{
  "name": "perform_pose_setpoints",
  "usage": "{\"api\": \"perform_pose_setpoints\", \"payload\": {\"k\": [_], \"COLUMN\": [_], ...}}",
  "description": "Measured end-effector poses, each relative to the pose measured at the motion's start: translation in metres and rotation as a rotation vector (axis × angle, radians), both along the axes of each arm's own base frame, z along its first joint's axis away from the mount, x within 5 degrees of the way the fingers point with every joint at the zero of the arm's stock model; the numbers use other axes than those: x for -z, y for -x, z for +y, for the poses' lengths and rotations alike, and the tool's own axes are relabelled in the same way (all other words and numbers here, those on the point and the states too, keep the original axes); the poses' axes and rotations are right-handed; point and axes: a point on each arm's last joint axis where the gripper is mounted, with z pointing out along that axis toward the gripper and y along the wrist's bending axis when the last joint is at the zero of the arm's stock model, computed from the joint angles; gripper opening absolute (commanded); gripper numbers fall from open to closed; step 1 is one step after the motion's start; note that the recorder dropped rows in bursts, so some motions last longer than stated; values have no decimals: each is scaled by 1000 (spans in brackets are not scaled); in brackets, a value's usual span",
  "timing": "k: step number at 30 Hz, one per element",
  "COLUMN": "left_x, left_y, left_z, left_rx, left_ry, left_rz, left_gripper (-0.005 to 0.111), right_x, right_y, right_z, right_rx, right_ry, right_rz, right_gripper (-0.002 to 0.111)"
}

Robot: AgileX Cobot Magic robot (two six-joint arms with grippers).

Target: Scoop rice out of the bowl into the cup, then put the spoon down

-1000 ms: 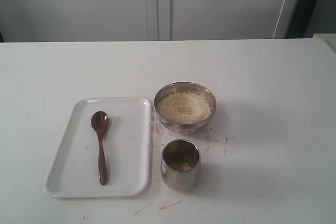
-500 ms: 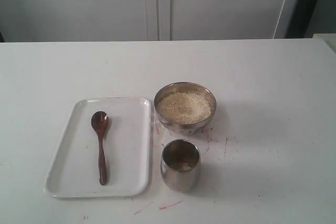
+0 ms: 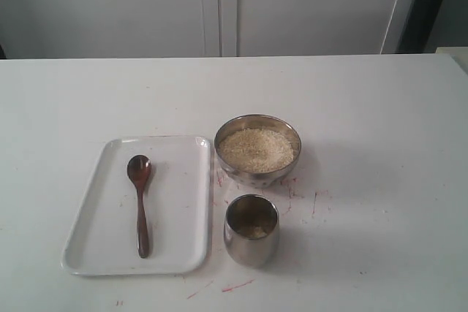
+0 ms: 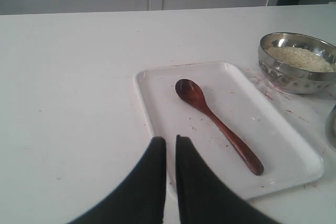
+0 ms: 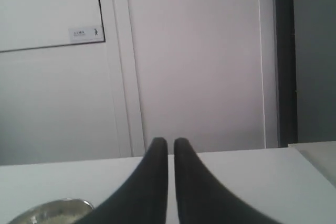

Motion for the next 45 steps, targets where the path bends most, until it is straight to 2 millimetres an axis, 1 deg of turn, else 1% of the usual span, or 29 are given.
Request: {"api": "perform_pose_setpoints", "payload": {"k": [6,14,30,34,35,37,45], "left_x": [0,0,0,0,0,0,0], "left_y": [0,0,0,0,0,0,0], "left_z": [0,0,0,0,0,0,0], "left_rx": [0,0,0,0,0,0,0], "left_ry": [0,0,0,0,0,0,0], "left_rz": [0,0,0,0,0,0,0], "left_gripper": [14,14,14,14,14,14,14], "right_x": [14,32,35,40,41,42,42], "right_y": [-2,-1,-1,1,1,1,1], "right_z": [0,0,0,-1,-1,-1,-1], "right_rx": [7,-3,-2,6,7,7,8], "right_ry": [49,47,55,88,92,93,98], "right_rz": [163,357,387,452,459,468,473], "right_gripper": [5,5,5,5,5,0,0]}}
